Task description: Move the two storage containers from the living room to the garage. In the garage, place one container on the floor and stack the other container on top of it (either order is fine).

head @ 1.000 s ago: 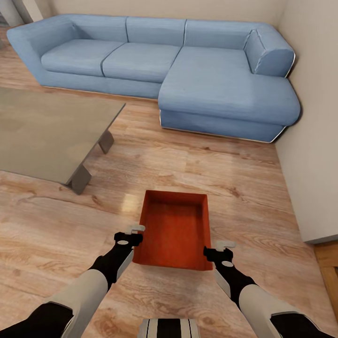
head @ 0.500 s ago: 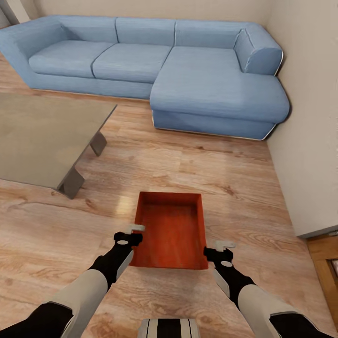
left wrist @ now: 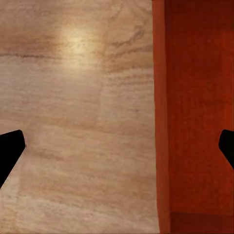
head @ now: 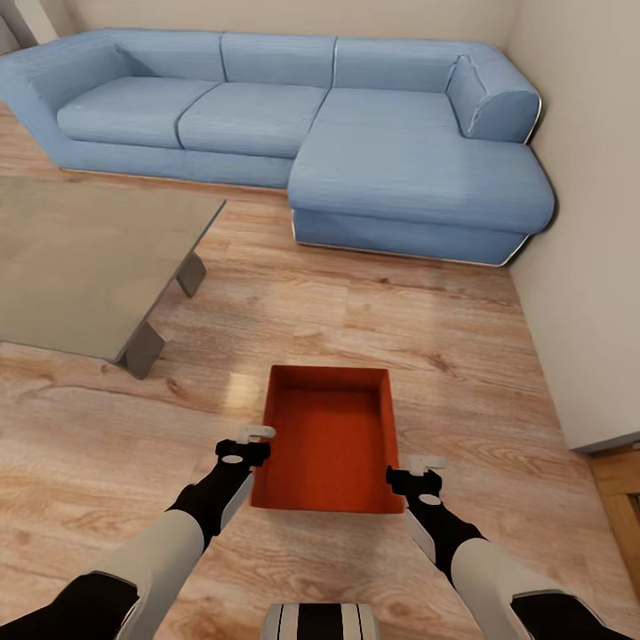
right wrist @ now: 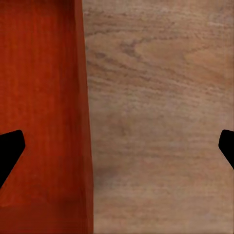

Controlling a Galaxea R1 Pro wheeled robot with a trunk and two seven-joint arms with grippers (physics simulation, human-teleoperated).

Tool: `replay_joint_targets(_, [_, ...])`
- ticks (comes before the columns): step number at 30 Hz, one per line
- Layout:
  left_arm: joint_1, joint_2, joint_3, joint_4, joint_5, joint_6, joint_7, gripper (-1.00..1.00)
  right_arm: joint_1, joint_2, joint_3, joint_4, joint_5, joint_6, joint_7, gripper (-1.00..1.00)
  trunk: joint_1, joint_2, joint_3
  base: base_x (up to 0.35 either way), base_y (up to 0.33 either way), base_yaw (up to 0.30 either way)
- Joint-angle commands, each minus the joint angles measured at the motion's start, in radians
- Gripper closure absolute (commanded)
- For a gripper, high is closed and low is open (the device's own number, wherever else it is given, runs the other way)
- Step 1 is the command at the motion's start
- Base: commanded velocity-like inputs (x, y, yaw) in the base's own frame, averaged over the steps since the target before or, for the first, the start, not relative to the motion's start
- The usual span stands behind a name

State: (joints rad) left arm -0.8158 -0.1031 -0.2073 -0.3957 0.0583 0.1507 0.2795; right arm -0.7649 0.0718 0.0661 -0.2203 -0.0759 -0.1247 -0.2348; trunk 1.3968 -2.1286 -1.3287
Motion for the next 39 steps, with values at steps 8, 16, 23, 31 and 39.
replay_joint_targets(8, [0.000, 0.000, -0.009, -0.002, 0.006, 0.006, 0.007, -1.00, -0.001, -0.007, 0.009, 0.001, -0.008, -0.004, 0.003, -1.00, 0.000, 0.000, -0.001, 0.003, 0.010, 0.000])
replay_joint_targets(16, [0.000, 0.000, -0.009, -0.002, 0.006, 0.006, 0.007, -1.00, -0.001, -0.007, 0.009, 0.001, -0.010, -0.003, 0.004, -1.00, 0.000, 0.000, -0.001, 0.000, 0.000, 0.000])
replay_joint_targets(23, [0.000, 0.001, -0.008, -0.002, 0.006, 0.006, 0.007, -1.00, -0.001, -0.008, 0.009, 0.001, -0.009, -0.004, 0.005, -1.00, 0.000, 0.000, -0.001, 0.000, 0.000, 0.000])
replay_joint_targets(31, [0.000, 0.002, -0.008, -0.002, 0.006, 0.004, 0.007, -1.00, -0.001, -0.009, 0.011, 0.001, -0.008, -0.004, 0.005, -1.00, 0.000, 0.000, -0.001, 0.000, 0.000, 0.000])
replay_joint_targets(39, [0.000, 0.000, -0.009, -0.002, 0.006, 0.004, 0.007, -1.00, -0.001, -0.009, 0.011, 0.001, -0.008, -0.004, 0.005, -1.00, 0.000, 0.000, -0.001, 0.000, 0.000, 0.000])
